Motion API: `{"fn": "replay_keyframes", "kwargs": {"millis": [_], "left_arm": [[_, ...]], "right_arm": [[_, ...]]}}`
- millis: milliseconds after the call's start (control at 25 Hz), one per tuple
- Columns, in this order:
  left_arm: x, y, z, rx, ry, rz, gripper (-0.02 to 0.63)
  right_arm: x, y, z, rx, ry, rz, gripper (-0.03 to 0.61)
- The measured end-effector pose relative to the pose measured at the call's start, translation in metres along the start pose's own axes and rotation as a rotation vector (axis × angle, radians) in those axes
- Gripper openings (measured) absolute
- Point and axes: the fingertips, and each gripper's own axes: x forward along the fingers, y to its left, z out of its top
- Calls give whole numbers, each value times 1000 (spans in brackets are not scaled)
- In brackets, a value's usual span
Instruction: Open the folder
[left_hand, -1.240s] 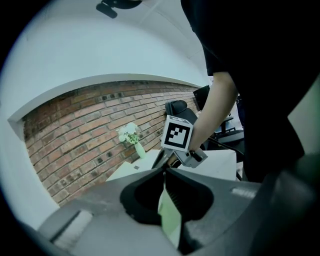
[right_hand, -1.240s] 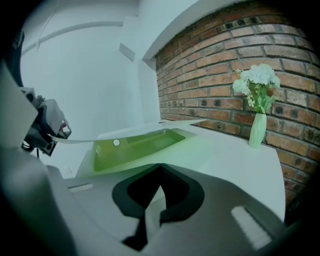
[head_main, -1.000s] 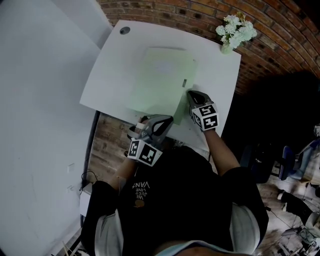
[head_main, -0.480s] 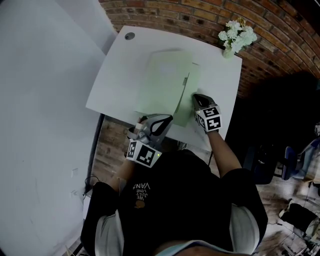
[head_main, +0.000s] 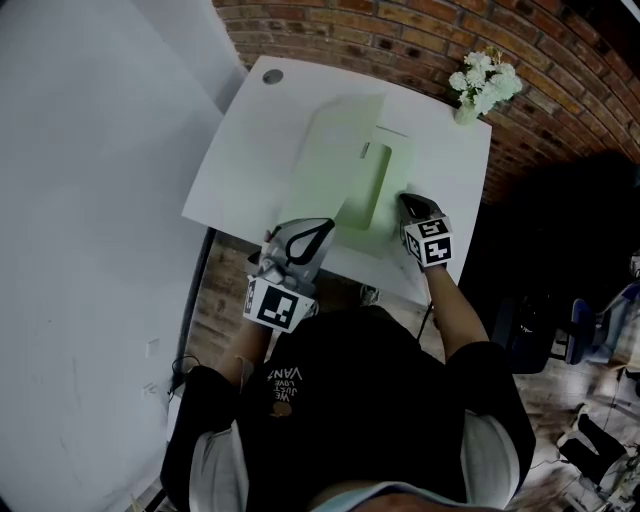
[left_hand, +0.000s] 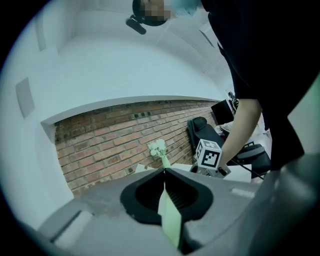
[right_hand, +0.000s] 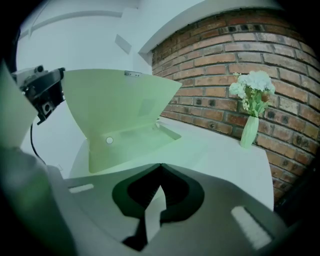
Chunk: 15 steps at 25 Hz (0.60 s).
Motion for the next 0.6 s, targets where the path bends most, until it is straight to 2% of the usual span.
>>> {"fn": "replay_keyframes", "kwargs": {"millis": [360,600], "left_arm": [[-21,48,5,-27,-59,99,8],[-37,75,-1,-35,-60,162,8]], "right_arm": [[0,0,0,-2,11,-23,-2],[0,-1,1,4,11,-40,-2]]}}
